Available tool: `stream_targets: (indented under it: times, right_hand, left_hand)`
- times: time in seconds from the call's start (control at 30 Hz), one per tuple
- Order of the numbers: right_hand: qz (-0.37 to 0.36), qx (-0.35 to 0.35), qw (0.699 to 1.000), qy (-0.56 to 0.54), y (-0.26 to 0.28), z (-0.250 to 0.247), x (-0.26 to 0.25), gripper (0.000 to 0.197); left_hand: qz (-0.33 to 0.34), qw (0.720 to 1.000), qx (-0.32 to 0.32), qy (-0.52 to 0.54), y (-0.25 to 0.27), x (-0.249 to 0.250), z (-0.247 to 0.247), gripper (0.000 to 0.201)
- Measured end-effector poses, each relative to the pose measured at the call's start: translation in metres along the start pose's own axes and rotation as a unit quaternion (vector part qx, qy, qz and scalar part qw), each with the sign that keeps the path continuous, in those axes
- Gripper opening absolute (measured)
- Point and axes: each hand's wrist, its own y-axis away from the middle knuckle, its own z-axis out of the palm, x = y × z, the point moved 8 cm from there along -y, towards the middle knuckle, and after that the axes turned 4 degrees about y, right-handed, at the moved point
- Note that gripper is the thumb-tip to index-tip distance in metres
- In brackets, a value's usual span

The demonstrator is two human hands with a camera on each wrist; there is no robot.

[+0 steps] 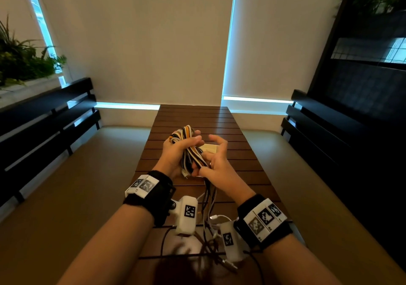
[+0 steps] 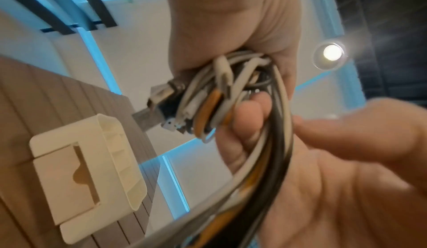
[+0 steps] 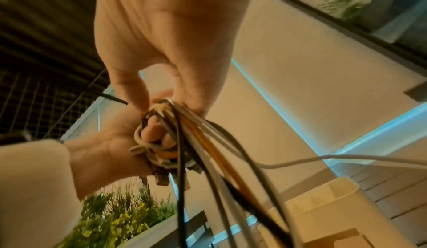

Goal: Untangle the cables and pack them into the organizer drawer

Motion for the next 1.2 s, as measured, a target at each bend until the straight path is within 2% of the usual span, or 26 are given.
stream_targets:
  times: [0.07,0.17,0.27,0.3,0.33,0.4,0.43,0.47,0.5,0.53,0.57,0.6,0.63,0.7,0.77,0.83,0.97,1.0,1.07,1.13,1.2]
  right_hand:
    - [-0.013,0.022,0.998,0.064,-0.003,-0.002,0.000,0.058]
    - [-0.017,0.025,0.993,0.119,-0.004,0.000,-0.004,0.050]
    - [0.025,0.001,0.986,0.164,-0.003,0.006,-0.007,0.045]
    - [0.050,-0.012,0.980,0.194,-0.002,0.005,-0.009,0.043]
    - [0.084,-0.028,0.964,0.251,-0.001,0.002,-0.012,0.042]
    - [0.156,-0.048,0.906,0.391,0.003,-0.014,-0.012,0.049]
    - [0.182,-0.041,0.877,0.443,0.006,-0.026,-0.013,0.051]
    - [0.196,-0.017,0.867,0.458,0.009,-0.038,-0.014,0.046]
    - [0.208,0.001,0.873,0.441,0.013,-0.047,-0.014,0.036]
    - [0.224,0.008,0.898,0.377,0.017,-0.052,-0.007,0.029]
    - [0.257,0.000,0.927,0.272,0.024,-0.049,0.003,0.034]
    - [0.311,-0.023,0.939,0.146,0.034,-0.037,0.016,0.048]
    - [0.372,-0.053,0.926,0.025,0.046,-0.021,0.026,0.062]
    - [0.454,-0.094,0.871,-0.162,0.059,0.008,0.043,0.084]
    - [0.488,-0.080,0.829,-0.262,0.058,0.020,0.062,0.093]
    - [0.501,-0.037,0.793,-0.345,0.052,0.023,0.074,0.080]
    - [0.489,0.028,0.708,-0.508,0.049,0.027,0.067,0.031]
    - [0.484,0.037,0.700,-0.523,0.048,0.025,0.064,0.025]
    - [0.486,0.047,0.706,-0.512,0.045,0.017,0.065,0.022]
    - [0.494,0.052,0.701,-0.512,0.041,0.013,0.071,0.017]
    - [0.497,0.069,0.694,-0.516,0.035,0.012,0.083,0.019]
  left_hand:
    - [-0.006,1.000,-0.005,0.005,0.000,-0.001,0.001,0.036]
    - [0.019,0.999,0.023,-0.027,-0.003,-0.001,0.001,0.035]
    - [0.046,0.993,0.068,-0.084,-0.004,-0.004,-0.005,0.023]
    - [0.052,0.991,0.078,-0.098,-0.003,-0.007,-0.007,0.026]
    - [0.054,0.990,0.082,-0.103,-0.001,-0.011,-0.007,0.030]
    - [0.039,0.992,0.090,-0.081,0.000,-0.018,-0.009,0.030]
    - [0.025,0.994,0.090,-0.060,0.000,-0.021,-0.010,0.028]
    - [0.017,0.994,0.094,-0.044,-0.001,-0.022,-0.013,0.026]
    - [0.021,0.994,0.103,-0.042,-0.001,-0.020,-0.016,0.027]
    - [0.040,0.991,0.113,-0.060,-0.002,-0.014,-0.018,0.028]
    - [0.071,0.986,0.120,-0.092,-0.001,-0.007,-0.019,0.031]
    - [0.106,0.979,0.120,-0.128,0.000,0.003,-0.016,0.033]
    - [0.136,0.972,0.109,-0.157,0.003,0.012,-0.010,0.035]
    - [0.171,0.964,0.073,-0.191,0.009,0.018,0.005,0.035]
    - [0.175,0.964,0.026,-0.199,0.016,0.013,0.018,0.033]
    - [0.163,0.970,-0.005,-0.178,0.021,0.002,0.024,0.033]
    - [0.086,0.993,-0.070,-0.049,0.027,-0.016,0.032,0.030]
    - [0.068,0.992,-0.095,-0.036,0.030,-0.020,0.036,0.029]
    - [0.038,0.991,-0.128,-0.027,0.036,-0.026,0.043,0.025]
    - [-0.006,0.992,-0.123,-0.005,0.035,-0.034,0.038,0.016]
    - [-0.067,0.990,-0.118,0.036,0.034,-0.045,0.032,0.010]
